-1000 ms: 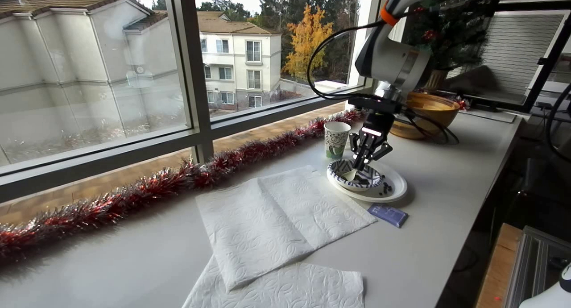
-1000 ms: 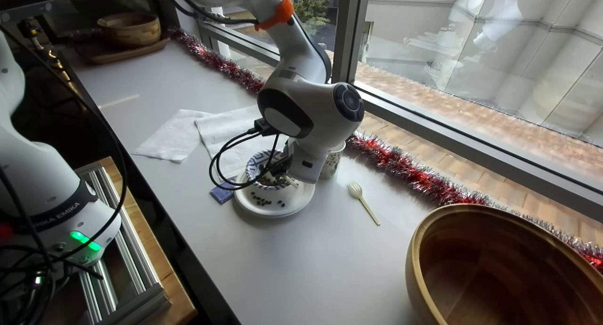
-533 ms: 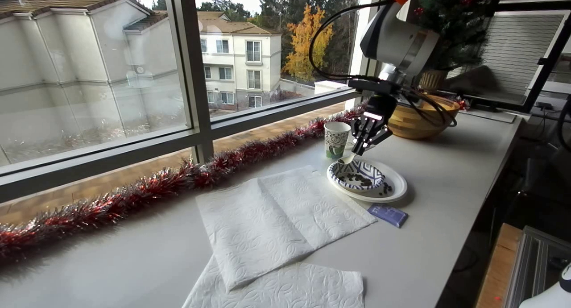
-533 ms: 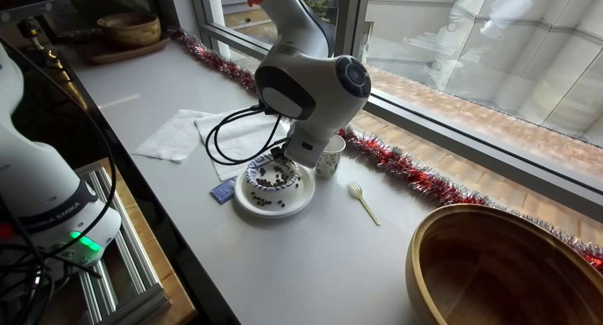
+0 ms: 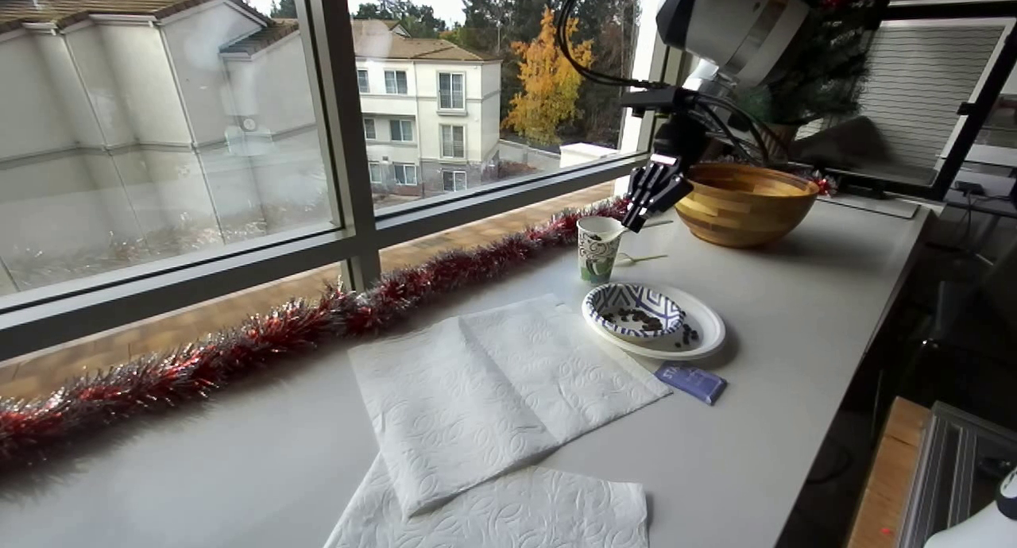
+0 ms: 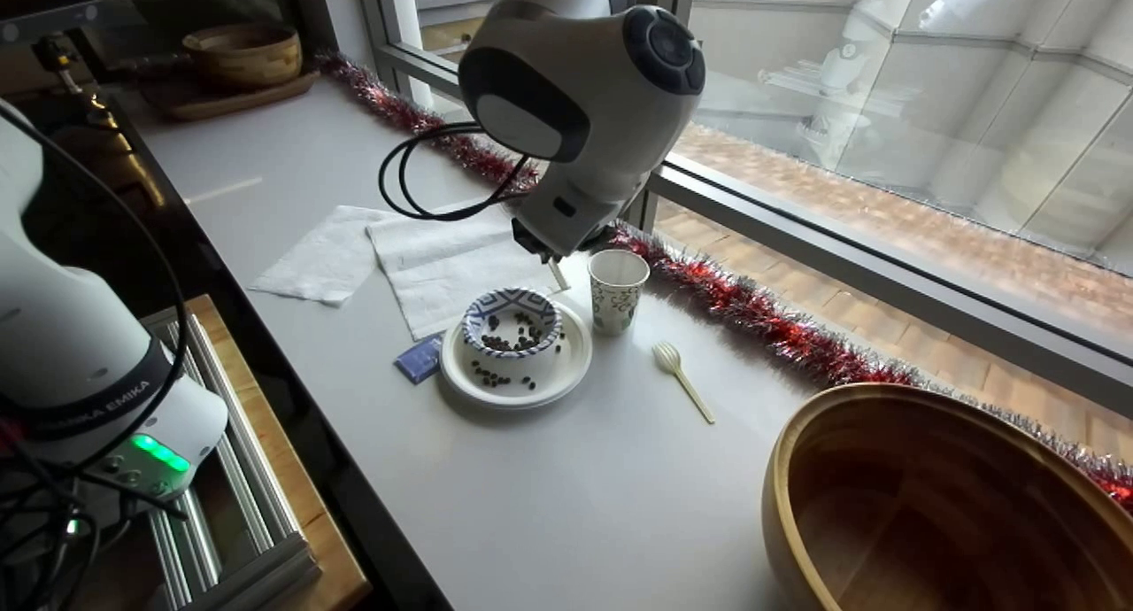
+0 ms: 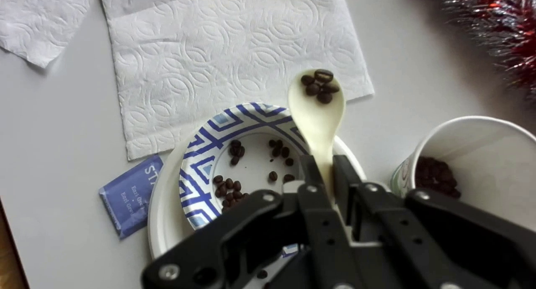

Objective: Pick up the spoon, scoop some of the paper plate contents and then put them in the cup

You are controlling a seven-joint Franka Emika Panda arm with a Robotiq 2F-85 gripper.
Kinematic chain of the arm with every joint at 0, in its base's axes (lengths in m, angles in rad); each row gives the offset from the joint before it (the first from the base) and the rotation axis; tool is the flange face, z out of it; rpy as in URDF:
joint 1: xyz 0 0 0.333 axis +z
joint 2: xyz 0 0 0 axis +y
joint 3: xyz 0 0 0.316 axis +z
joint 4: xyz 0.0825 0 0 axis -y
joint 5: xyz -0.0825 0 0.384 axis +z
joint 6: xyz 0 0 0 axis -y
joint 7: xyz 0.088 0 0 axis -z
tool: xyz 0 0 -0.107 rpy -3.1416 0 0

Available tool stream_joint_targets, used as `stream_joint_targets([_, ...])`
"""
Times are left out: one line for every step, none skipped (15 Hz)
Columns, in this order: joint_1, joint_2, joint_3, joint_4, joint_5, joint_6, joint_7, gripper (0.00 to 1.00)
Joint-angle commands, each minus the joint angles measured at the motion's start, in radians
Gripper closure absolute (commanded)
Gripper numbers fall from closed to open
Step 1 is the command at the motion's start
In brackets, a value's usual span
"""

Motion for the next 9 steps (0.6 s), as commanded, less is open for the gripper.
stream_joint_targets([0.002, -0.055, -0.007, -0.021, 0.035, 0.029, 0.106, 0.97])
stream_joint_targets([0.004, -0.055, -0.006, -0.020, 0.044, 0.065, 0.127, 0.97])
stream_joint_targets([0.005, -0.053, -0.004, -0.019, 0.053, 0.101, 0.147, 0.97])
stream_joint_targets([0.007, -0.051, -0.002, -0.020, 0.063, 0.147, 0.162, 0.97])
stream_joint_targets([0.010, -0.046, 0.000, -0.020, 0.074, 0.195, 0.176, 0.97])
stream_joint_targets([0.012, -0.042, 0.003, -0.020, 0.078, 0.235, 0.190, 0.97])
stream_joint_targets([0.014, -0.041, 0.006, -0.022, 0.080, 0.270, 0.202, 0.97])
stream_joint_targets([0.017, -0.041, 0.010, -0.026, 0.081, 0.305, 0.211, 0.97])
stream_joint_targets([0.021, -0.041, 0.013, -0.028, 0.078, 0.334, 0.222, 0.97])
